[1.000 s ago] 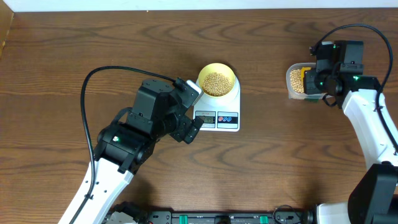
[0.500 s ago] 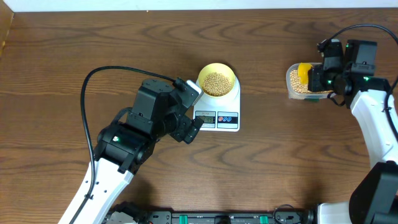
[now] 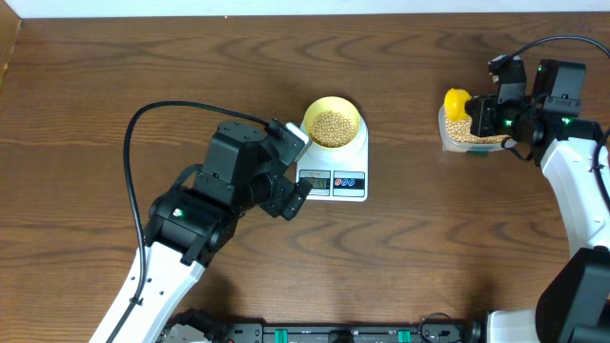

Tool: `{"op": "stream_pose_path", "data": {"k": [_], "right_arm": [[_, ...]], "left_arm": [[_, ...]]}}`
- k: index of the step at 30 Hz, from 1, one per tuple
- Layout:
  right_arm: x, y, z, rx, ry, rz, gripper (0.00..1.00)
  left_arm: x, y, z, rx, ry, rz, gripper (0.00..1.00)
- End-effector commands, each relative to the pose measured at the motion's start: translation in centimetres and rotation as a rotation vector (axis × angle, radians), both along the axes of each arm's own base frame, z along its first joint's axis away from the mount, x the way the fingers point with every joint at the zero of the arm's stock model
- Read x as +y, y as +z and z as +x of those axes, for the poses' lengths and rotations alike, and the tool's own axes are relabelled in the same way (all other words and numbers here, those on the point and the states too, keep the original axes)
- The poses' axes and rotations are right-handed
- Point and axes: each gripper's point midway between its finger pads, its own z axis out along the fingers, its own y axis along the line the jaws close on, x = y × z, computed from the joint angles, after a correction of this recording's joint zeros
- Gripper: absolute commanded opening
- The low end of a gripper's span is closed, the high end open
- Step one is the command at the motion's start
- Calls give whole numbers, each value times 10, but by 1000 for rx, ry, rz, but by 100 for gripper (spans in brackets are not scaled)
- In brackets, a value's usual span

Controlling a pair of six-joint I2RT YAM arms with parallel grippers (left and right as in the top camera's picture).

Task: Scoop item into bowl and weigh 50g on scale
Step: 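Lift the scoop and carry it left over the yellow bowl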

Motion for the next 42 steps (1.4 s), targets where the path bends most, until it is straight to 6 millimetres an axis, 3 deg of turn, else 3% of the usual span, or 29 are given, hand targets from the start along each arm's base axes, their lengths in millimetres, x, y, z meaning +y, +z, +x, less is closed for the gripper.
{"op": "stream_pose_path", "data": {"k": [1, 17, 30, 42], "right_arm": [[9, 5, -1, -10, 29, 63, 1], [36, 23, 7, -95, 124, 117, 1], [90, 39, 13, -156, 211, 158, 1], [138, 45, 5, -185, 316, 158, 1]], "left_arm": [[2, 5, 1, -15, 6, -4, 90], [2, 5, 1, -15, 6, -4, 90], [2, 5, 1, -15, 6, -4, 90], [2, 5, 1, -16, 6, -4, 90]]}}
